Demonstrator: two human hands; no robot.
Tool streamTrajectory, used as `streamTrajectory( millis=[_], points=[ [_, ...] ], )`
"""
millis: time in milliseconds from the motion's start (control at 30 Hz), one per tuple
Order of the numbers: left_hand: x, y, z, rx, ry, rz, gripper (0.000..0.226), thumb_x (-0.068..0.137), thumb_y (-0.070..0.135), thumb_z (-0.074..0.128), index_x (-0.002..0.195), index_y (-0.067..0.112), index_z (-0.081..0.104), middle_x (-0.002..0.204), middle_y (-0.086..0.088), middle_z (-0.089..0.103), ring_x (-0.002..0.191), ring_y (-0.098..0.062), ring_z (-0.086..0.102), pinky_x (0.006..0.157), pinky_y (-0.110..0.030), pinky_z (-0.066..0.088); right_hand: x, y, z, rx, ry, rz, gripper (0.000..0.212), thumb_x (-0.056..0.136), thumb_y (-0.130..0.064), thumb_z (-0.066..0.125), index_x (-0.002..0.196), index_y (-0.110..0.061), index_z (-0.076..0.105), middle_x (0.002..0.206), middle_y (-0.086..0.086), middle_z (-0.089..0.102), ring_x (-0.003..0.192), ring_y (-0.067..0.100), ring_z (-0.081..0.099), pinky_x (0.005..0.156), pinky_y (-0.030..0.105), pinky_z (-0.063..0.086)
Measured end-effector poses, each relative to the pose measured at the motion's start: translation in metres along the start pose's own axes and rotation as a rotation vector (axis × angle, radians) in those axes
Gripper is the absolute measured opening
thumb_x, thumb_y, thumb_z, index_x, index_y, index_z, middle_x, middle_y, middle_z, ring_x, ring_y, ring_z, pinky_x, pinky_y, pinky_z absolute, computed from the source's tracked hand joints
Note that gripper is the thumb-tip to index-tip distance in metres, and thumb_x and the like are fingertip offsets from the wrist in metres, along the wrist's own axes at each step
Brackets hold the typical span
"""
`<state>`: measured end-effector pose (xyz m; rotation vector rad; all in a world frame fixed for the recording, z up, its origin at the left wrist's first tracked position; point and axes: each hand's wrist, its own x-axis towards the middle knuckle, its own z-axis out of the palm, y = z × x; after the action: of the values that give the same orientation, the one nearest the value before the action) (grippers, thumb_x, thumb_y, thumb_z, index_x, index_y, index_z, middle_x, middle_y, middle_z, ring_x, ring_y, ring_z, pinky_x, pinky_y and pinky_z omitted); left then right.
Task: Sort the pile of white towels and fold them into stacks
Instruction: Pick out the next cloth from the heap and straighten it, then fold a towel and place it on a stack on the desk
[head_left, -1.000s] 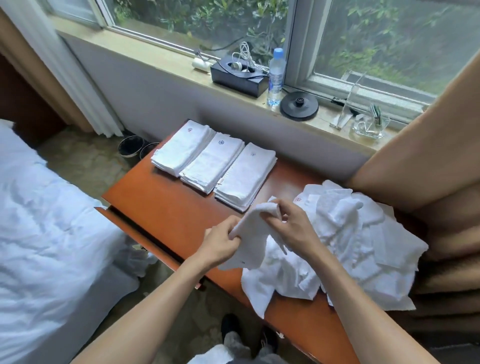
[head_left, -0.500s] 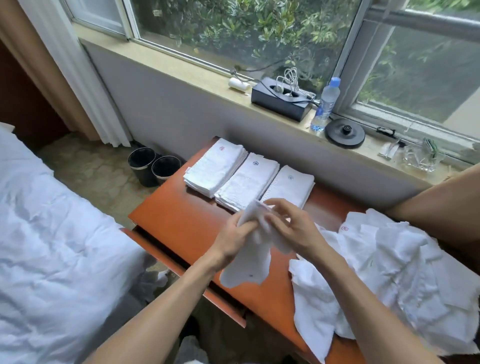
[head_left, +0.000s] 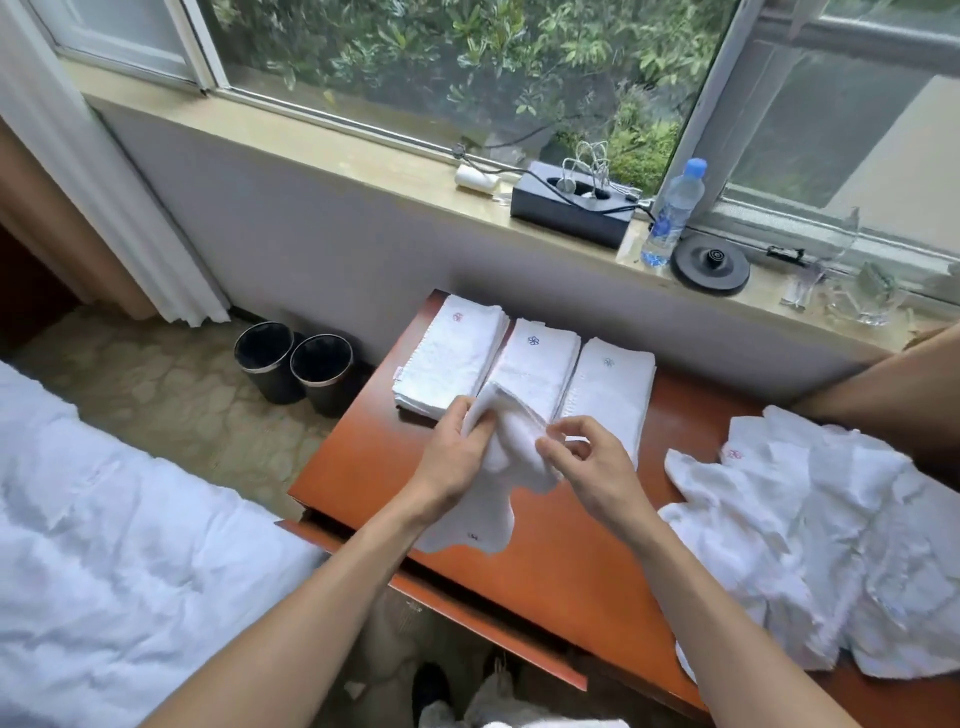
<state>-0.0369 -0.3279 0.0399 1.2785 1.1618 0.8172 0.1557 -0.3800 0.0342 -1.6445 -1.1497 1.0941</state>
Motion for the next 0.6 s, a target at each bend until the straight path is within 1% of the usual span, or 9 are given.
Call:
streamTrajectory(
  millis=[67, 167, 233, 300, 333, 400, 467, 533, 600],
  points=[
    [0.012, 0.001, -0.004, -0.004, -0.013, -0.005, 0.018, 0.108, 0.024, 0.052, 0.116, 0.015, 0.065, 0.107, 0.000, 0.071, 0.094, -0.006, 0.067, 0.078, -0.019, 0.053, 0.012, -0.002, 0.000, 0.031, -0.013, 0.031, 0.019, 0.089, -0.024, 0.080, 0.106, -0.027, 0.071, 0.096, 0.000, 0.077, 0.074, 0.001, 0.067, 0.058, 0.014, 0.049],
    [0.023, -0.003, -0.005, 0.026, -0.016, -0.032, 0.019, 0.107, 0.029, 0.053, 0.118, 0.024, 0.068, 0.113, 0.004, 0.073, 0.107, -0.011, 0.070, 0.088, -0.028, 0.056, 0.029, 0.005, -0.004, 0.055, -0.063, 0.063, 0.021, 0.087, -0.019, 0.083, 0.106, -0.023, 0.074, 0.101, -0.002, 0.078, 0.094, 0.004, 0.072, 0.072, 0.018, 0.056],
    [0.030, -0.004, -0.005, 0.088, -0.038, -0.045, 0.019, 0.104, 0.035, 0.054, 0.114, 0.031, 0.070, 0.111, 0.008, 0.074, 0.107, -0.010, 0.070, 0.085, -0.027, 0.055, 0.040, 0.012, -0.008, 0.061, -0.092, 0.073, 0.017, 0.087, -0.016, 0.082, 0.102, -0.019, 0.076, 0.095, -0.003, 0.079, 0.090, 0.006, 0.072, 0.072, 0.020, 0.056],
    [0.041, -0.002, -0.004, 0.177, -0.056, -0.039, 0.018, 0.100, 0.038, 0.053, 0.107, 0.035, 0.070, 0.106, 0.011, 0.073, 0.102, -0.007, 0.070, 0.082, -0.027, 0.053, 0.054, 0.016, -0.011, 0.055, -0.091, 0.061, 0.009, 0.088, -0.015, 0.080, 0.096, -0.020, 0.078, 0.085, -0.006, 0.077, 0.076, 0.002, 0.069, 0.063, 0.016, 0.050],
    [0.048, 0.000, -0.004, 0.224, -0.048, -0.021, 0.018, 0.099, 0.036, 0.052, 0.105, 0.035, 0.069, 0.105, 0.012, 0.072, 0.100, -0.006, 0.069, 0.082, -0.027, 0.053, 0.061, 0.015, -0.013, 0.052, -0.084, 0.045, 0.007, 0.089, -0.015, 0.079, 0.093, -0.021, 0.078, 0.081, -0.008, 0.076, 0.072, 0.001, 0.066, 0.061, 0.014, 0.047],
    [0.059, 0.001, -0.005, 0.328, -0.036, 0.042, 0.023, 0.099, 0.026, 0.047, 0.109, 0.035, 0.065, 0.102, 0.016, 0.070, 0.099, -0.003, 0.067, 0.083, -0.025, 0.051, 0.074, 0.015, -0.015, 0.037, -0.070, 0.008, 0.006, 0.092, -0.016, 0.077, 0.091, -0.022, 0.079, 0.083, -0.011, 0.075, 0.072, -0.001, 0.065, 0.061, 0.014, 0.046],
    [0.063, 0.000, -0.006, 0.443, -0.038, 0.121, 0.034, 0.101, 0.017, 0.044, 0.126, 0.037, 0.057, 0.097, 0.023, 0.067, 0.094, 0.000, 0.065, 0.082, -0.019, 0.048, 0.079, 0.014, -0.014, -0.001, -0.054, -0.029, 0.009, 0.094, -0.018, 0.075, 0.090, -0.024, 0.080, 0.091, -0.011, 0.074, 0.083, 0.002, 0.066, 0.066, 0.016, 0.046],
    [0.066, 0.000, -0.007, 0.545, -0.042, 0.223, 0.047, 0.101, 0.007, 0.045, 0.136, 0.039, 0.047, 0.089, 0.030, 0.063, 0.084, 0.005, 0.062, 0.075, -0.010, 0.043, 0.085, 0.011, -0.015, -0.068, -0.024, -0.088, 0.012, 0.095, -0.016, 0.074, 0.090, -0.025, 0.079, 0.096, -0.010, 0.072, 0.092, 0.002, 0.064, 0.074, 0.014, 0.044],
    [0.078, 0.001, -0.009, 0.580, -0.073, 0.290, 0.043, 0.101, 0.002, 0.047, 0.130, 0.032, 0.050, 0.094, 0.030, 0.062, 0.088, 0.008, 0.060, 0.078, -0.007, 0.040, 0.094, 0.007, -0.018, -0.197, 0.007, -0.188, 0.010, 0.098, -0.014, 0.070, 0.095, -0.020, 0.077, 0.098, -0.008, 0.068, 0.093, 0.002, 0.060, 0.079, 0.014, 0.042]
  ],
)
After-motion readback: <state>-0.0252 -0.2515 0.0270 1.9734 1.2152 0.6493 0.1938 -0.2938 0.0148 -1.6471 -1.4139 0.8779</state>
